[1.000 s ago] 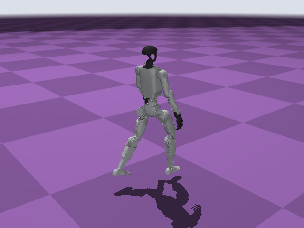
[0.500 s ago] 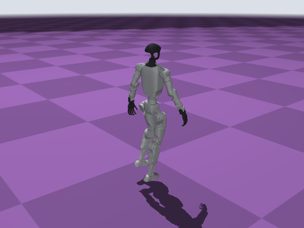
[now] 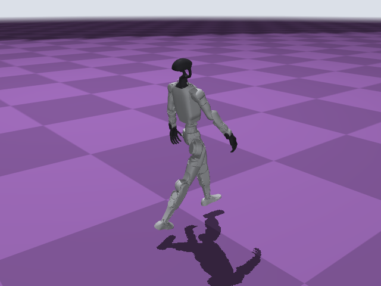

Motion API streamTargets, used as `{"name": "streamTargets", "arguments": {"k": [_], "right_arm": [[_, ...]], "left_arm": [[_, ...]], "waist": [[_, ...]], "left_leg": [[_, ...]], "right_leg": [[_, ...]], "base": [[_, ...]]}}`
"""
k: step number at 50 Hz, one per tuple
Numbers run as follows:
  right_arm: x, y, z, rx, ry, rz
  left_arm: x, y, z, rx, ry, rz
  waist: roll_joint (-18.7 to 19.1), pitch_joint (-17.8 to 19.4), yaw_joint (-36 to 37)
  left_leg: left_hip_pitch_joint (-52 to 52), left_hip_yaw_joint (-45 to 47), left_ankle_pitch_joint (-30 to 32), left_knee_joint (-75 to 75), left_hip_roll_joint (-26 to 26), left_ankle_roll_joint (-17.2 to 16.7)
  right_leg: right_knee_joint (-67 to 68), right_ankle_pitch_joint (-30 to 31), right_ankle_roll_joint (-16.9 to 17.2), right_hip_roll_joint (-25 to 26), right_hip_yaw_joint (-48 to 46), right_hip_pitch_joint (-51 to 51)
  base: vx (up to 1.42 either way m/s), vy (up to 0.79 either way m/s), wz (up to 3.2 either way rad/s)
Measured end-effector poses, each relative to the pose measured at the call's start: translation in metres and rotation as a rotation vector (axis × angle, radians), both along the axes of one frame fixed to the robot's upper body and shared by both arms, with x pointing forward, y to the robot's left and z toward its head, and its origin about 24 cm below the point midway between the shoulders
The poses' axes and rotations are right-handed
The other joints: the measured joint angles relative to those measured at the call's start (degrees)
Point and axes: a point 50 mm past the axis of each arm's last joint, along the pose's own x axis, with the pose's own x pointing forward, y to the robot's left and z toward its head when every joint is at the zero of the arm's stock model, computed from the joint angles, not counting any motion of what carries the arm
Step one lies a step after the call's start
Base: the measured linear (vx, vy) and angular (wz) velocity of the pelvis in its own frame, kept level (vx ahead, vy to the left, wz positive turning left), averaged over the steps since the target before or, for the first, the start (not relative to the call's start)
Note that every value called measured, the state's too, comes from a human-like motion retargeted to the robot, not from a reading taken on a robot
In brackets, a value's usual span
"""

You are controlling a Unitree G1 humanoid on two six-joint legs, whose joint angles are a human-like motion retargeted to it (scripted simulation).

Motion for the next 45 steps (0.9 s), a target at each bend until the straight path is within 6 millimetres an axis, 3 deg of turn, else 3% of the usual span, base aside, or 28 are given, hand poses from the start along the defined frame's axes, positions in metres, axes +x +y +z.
{"name": "streamTargets", "arguments": {"k": [5, 9, 12, 15, 18, 24, 27, 33, 37, 45], "right_arm": [[0.016, 0.005, 0.006, -0.002, -0.047, 0.033], [0.026, 0.012, 0.01, 0.009, -0.1, 0.05], [0.032, 0.015, 0.013, 0.019, -0.147, 0.041], [0.03, 0.013, 0.014, 0.028, -0.18, 0.016], [0.015, 0.007, 0.009, 0.026, -0.174, -0.027], [-0.034, -0.006, -0.007, 0.013, -0.069, -0.1], [-0.063, -0.01, -0.015, 0.003, 0.005, -0.137], [-0.115, -0.013, -0.025, -0.01, 0.145, -0.226], [-0.141, -0.013, -0.028, -0.003, 0.224, -0.281], [-0.167, -0.013, -0.029, 0.04, 0.322, -0.361]], "left_arm": [[0.049, -0.008, 0.002, -0.052, -0.124, -0.132], [0.086, -0.005, 0.01, -0.048, -0.251, -0.169], [0.104, -0.002, 0.017, -0.038, -0.329, -0.157], [0.107, 0.001, 0.019, -0.027, -0.357, -0.16], [0.095, 0.001, 0.016, -0.02, -0.298, -0.221], [0.074, 0.009, 0.013, 0.003, -0.138, -0.388], [0.076, 0.013, 0.013, 0.032, -0.091, -0.436], [0.101, 0.01, 0.016, 0.105, -0.107, -0.459], [0.124, -0.001, 0.019, 0.11, -0.174, -0.484], [0.148, -0.026, 0.022, 0.015, -0.282, -0.567]], "waist": [[-5.73, 1.76, 0.74], [-8.81, 4.45, 0.5], [-8.95, 6.39, 0.38], [-7.03, 6.95, 0.11], [-3.62, 5.37, -0.44], [1.93, 1.86, -3.13], [3.33, 0.76, -5.39], [4.18, 0.23, -10.65], [3.94, 0.13, -13.31], [2.78, -0.83, -16.2]], "left_leg": [[-5.69, 2.13, -8.56, 7.01, -2.41, 3.46], [-7.78, 0.56, -12.69, 10.75, -2.55, 3.57], [-5.67, -1.56, -12.79, 7.96, -2.5, 2.5], [-1.42, -3.9, -11.36, 1.83, -1.41, 0.91], [2.36, -4.58, -9.76, -4.38, -1.59, 1.31], [10.01, -8.05, -11.04, -8.65, -0.92, 0.37], [13.64, -11.08, -12.92, -8.02, -1.92, 0.43], [22.35, -17.99, -16.59, -4.83, -4.95, -0.96], [29.05, -21.56, -17.88, -3.62, -6.43, -2.86], [40.33, -26.81, -18.52, -2.68, -7.31, -4.71]], "right_leg": [[-0.88, 2.69, 2.42, -4.13, 2.57, -2.96], [1.72, 11.26, 2.62, -1.97, 3.64, -5.34], [6.63, 18.46, 2.62, 0.82, 3.38, -8.72], [14.16, 26.16, 2.62, 4.54, -0.49, -14.66], [23.29, 21.18, 2.59, 4.1, -6.23, -24.22], [34.81, 12.42, -8.97, -0.45, -25.83, -38.04], [36.91, 9.22, -11.85, -1.48, -29.74, -41.83], [35.9, 4.82, -11.58, -1.29, -29.43, -45.12], [33.34, 5.14, -11.54, -2.42, -29.63, -45.77], [23.91, 11.07, -10.42, -3.2, -30.75, -45.2]], "base": [[0.52, 0.18, -0.2], [0.57, 0.03, 0.29], [0.57, 0.07, 0.31], [0.52, 0.14, 0.22], [0.39, 0.5, 0.09], [0.44, 0.24, 0.54], [0.45, 0.13, 1.02], [0.45, 0.08, 1.15], [0.43, 0.04, 0.88], [0.4, -0.02, 0.55]]}}
